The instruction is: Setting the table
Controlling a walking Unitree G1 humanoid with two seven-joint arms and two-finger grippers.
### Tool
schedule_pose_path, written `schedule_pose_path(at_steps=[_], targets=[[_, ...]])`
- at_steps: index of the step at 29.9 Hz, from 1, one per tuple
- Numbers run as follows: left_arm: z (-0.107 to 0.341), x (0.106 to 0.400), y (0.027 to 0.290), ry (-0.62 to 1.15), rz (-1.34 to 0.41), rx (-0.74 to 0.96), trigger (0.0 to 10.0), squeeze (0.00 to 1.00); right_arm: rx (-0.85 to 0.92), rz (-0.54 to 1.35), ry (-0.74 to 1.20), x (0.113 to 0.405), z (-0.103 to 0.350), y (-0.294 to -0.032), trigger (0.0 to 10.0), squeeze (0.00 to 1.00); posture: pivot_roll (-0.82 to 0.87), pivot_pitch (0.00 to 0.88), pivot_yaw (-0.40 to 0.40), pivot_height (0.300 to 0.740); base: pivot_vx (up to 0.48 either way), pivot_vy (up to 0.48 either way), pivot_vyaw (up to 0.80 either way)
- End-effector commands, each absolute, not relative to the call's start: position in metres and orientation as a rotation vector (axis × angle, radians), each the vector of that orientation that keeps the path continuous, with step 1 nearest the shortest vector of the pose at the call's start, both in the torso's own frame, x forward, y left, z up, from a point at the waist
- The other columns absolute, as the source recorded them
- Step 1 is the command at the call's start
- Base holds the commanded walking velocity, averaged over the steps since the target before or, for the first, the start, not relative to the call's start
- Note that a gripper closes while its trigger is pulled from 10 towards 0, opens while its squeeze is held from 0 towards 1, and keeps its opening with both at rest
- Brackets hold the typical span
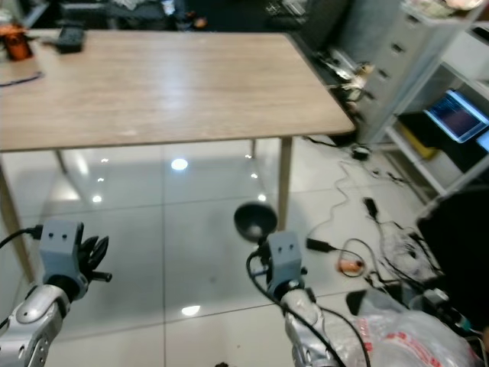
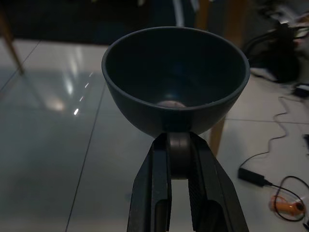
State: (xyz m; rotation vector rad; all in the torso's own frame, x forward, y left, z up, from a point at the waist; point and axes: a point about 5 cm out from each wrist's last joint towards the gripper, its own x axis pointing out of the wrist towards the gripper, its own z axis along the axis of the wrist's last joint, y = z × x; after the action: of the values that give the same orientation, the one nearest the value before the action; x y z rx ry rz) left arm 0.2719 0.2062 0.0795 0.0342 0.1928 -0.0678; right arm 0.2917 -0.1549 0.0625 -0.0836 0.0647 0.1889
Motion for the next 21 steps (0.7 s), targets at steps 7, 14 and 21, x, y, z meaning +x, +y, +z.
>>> schedule_pose_path(at_steps=[7, 14, 21], targets=[[0.118, 0.28, 0.212, 0.084, 0.001, 0.08, 10.0, 0.0, -0.036, 0.192, -0.065, 0.304, 0.097, -0.144, 10.0, 0.0, 0.03, 0.041, 0.043, 0.74, 0.0, 0.0, -0.54], [0.187, 0.29, 0.222, -0.162, 0.062, 0.097, 10.0, 0.0, 0.039, 0.219, -0.262, 0.319, 0.159, -0.129, 10.0, 0.0, 0.05, 0.033, 0.039, 0.74, 0.0, 0.0, 0.0], [0.208, 0.296, 0.219, -0.234, 0.1, 0.132, 10.0, 0.0, 0.083, 0.272, -0.355, 0.321, 0.19, -0.114, 10.0, 0.0, 0.06, 0.026, 0.036, 0.74, 0.035, 0.0, 0.0]])
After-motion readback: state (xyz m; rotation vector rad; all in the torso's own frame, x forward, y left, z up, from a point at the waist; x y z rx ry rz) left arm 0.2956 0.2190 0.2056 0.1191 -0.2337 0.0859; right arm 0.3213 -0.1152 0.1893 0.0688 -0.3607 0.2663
